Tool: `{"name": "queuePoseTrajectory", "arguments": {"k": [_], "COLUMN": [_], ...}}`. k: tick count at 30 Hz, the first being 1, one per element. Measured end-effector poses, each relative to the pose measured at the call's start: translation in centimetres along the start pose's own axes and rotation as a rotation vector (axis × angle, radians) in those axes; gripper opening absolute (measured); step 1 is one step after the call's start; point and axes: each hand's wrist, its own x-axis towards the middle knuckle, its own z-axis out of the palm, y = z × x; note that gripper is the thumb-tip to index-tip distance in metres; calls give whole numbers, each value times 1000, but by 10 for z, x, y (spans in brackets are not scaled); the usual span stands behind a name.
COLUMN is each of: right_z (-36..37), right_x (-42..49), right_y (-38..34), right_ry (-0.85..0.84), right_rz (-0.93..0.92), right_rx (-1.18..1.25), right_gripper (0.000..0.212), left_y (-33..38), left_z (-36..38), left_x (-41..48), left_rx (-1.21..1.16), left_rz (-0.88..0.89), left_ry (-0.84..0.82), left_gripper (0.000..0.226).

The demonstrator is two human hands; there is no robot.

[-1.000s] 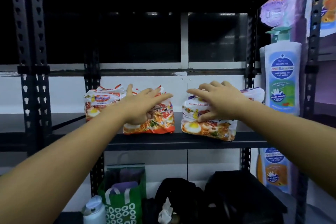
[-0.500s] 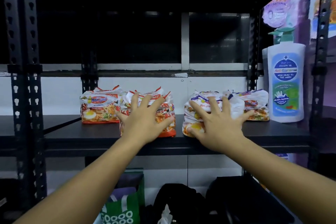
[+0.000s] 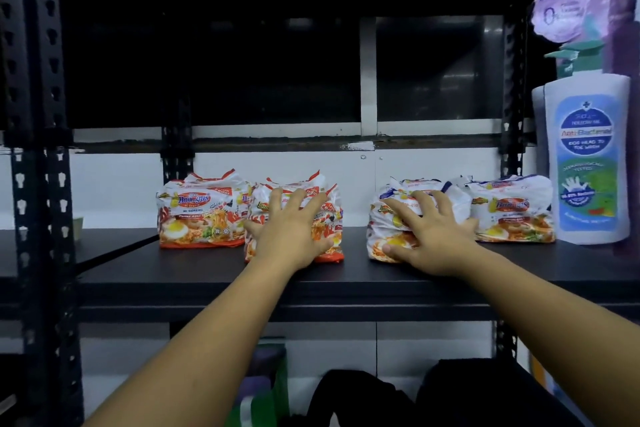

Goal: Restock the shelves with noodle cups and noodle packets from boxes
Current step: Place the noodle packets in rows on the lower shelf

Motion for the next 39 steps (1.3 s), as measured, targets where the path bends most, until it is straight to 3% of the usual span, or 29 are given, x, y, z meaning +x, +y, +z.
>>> {"name": "queuePoseTrajectory", "arguments": {"k": [27,36,39], "right_z": [33,29,26], "right_x": [32,29,28], "right_y": [15,12,10], "right_ry": [32,71,100], "right_rz": [24,28,45], "right_rx": [51,112,131], "right_gripper": [82,81,87], "left_y": [-41,-31,-2], "left_z": [48,39,26], "left_x": [95,70,48], "left_rx": [71,129,-96], "left_rz": [-66,-3,180], "left_ry": [-224,-2,78], "left_gripper": [119,113,91]}}
